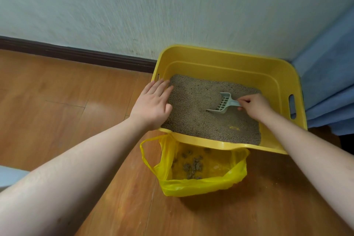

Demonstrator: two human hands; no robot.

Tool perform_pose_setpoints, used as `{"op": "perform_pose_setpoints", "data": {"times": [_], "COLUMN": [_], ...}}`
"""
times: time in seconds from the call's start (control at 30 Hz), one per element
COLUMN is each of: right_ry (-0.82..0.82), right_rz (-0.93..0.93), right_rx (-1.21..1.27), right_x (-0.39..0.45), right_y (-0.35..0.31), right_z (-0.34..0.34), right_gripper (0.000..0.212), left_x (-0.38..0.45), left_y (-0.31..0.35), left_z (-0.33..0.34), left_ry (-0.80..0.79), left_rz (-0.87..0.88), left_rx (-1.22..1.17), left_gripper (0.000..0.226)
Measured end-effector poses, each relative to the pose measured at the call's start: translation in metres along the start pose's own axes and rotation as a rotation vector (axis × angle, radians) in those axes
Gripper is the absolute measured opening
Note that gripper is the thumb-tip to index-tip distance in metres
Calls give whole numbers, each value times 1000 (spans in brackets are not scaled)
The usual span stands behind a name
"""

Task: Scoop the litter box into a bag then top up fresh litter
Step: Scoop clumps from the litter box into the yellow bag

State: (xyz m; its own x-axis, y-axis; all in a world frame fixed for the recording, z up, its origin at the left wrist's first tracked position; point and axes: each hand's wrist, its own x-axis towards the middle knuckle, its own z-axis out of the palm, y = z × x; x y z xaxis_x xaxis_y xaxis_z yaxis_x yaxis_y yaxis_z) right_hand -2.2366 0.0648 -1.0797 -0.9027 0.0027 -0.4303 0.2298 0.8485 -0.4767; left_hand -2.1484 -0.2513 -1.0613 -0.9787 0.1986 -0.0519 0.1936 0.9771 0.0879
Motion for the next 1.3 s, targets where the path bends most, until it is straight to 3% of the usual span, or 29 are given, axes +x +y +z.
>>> {"op": "perform_pose_setpoints", "data": {"times": [0.37,0.57,0.87,1.17,1.3], "right_ry": [-98,2,91,55,-29], "right_rz": [25,-59,-199,-78,30], "right_rx": [118,117,529,742,664], "right_x": [15,-1,-83,-179,-201], "right_y": [-17,-28,-41,-20,8], "right_z": [35,15,-16,17,56], "right_gripper": [27,33,20,24,24], "left_x": [0,-1,-2,-19,-39], "left_y": [1,0,2,8,18], "left_z": [0,1,-2,2,7], "left_ry": [-20,-16,-11,113,112], "left_rz": [-2,1,18,-87,-149], "left_rx": [24,30,32,-144,-280], "left_gripper": [71,73,73,60,61]}}
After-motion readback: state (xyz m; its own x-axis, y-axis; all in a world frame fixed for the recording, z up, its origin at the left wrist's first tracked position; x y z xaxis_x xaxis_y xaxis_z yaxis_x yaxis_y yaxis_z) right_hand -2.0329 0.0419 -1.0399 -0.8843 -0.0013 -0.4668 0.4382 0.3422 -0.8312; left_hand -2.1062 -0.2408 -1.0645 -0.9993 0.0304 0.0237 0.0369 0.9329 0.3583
